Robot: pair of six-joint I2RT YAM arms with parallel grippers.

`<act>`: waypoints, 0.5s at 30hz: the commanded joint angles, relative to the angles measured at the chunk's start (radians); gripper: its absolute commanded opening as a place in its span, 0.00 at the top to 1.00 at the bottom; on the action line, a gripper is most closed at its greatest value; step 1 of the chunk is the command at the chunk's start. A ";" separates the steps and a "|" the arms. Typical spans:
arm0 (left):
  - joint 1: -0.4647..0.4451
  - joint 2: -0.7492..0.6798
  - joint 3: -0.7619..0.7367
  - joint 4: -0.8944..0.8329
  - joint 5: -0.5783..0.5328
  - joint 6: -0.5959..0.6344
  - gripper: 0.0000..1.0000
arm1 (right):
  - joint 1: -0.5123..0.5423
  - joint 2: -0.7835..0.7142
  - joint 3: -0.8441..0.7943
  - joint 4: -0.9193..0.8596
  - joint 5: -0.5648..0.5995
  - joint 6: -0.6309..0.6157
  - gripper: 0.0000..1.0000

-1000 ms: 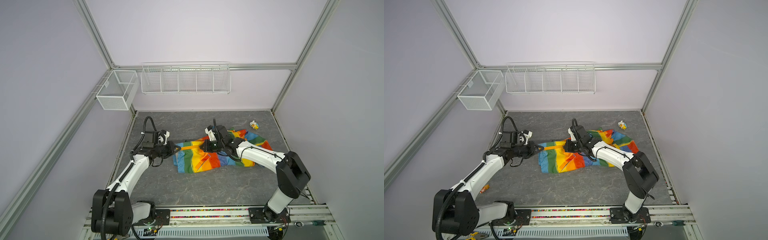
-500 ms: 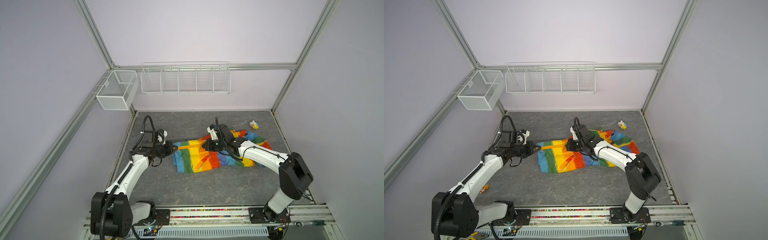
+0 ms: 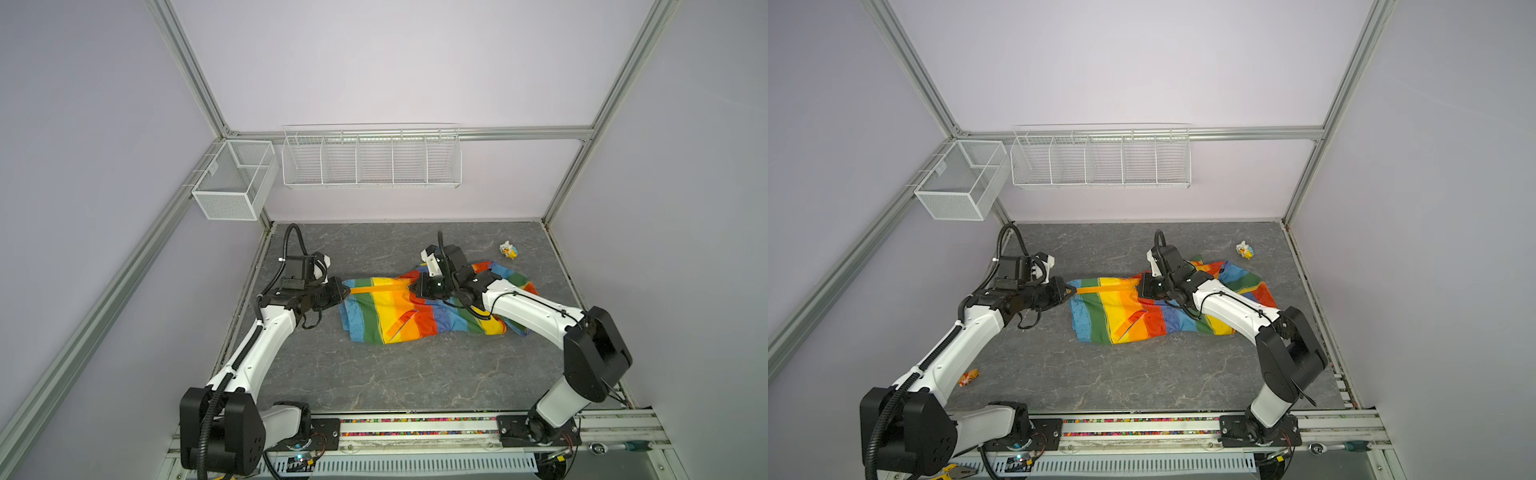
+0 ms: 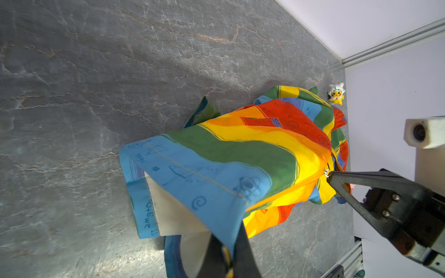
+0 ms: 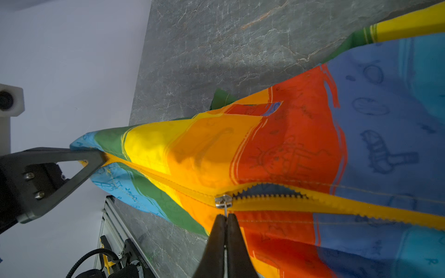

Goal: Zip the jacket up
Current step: 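Pull the zipper slider with the right gripper away from the left gripper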

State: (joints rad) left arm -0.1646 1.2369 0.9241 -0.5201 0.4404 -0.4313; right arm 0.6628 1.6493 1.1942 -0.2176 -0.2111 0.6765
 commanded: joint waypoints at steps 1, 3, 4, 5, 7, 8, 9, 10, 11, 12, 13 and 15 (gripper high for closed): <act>0.013 0.002 0.043 -0.032 -0.069 0.031 1.00 | -0.023 -0.041 -0.025 -0.042 0.046 -0.021 0.93; 0.011 0.003 0.048 -0.035 -0.074 0.033 1.00 | -0.030 -0.047 -0.031 -0.046 0.050 -0.023 0.93; 0.013 0.005 0.050 -0.035 -0.075 0.032 1.00 | -0.033 -0.049 -0.033 -0.049 0.051 -0.024 0.93; 0.012 0.005 0.051 -0.036 -0.075 0.034 1.00 | -0.036 -0.052 -0.034 -0.054 0.054 -0.025 0.93; 0.012 0.006 0.053 -0.037 -0.075 0.035 1.00 | -0.042 -0.055 -0.037 -0.061 0.058 -0.029 0.93; 0.012 0.005 0.053 -0.037 -0.076 0.034 1.00 | -0.046 -0.058 -0.040 -0.064 0.060 -0.031 0.93; 0.012 0.005 0.053 -0.037 -0.076 0.034 1.00 | -0.049 -0.060 -0.043 -0.066 0.060 -0.032 0.93; 0.013 0.004 0.053 -0.037 -0.076 0.034 1.00 | -0.052 -0.060 -0.045 -0.069 0.062 -0.033 0.93; 0.012 0.005 0.053 -0.038 -0.077 0.034 1.00 | -0.056 -0.061 -0.047 -0.072 0.063 -0.035 0.93; 0.013 0.003 0.053 -0.037 -0.078 0.034 1.00 | -0.060 -0.062 -0.049 -0.074 0.065 -0.036 0.93; 0.012 0.003 0.053 -0.038 -0.078 0.034 1.00 | -0.064 -0.062 -0.052 -0.077 0.065 -0.035 0.93; 0.013 0.002 0.053 -0.039 -0.079 0.033 1.00 | -0.068 -0.063 -0.057 -0.079 0.067 -0.039 0.93</act>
State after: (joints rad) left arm -0.1646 1.2381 0.9447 -0.5453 0.4118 -0.4164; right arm 0.6170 1.6180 1.1614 -0.2569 -0.1936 0.6571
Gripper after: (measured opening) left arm 0.048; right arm 0.072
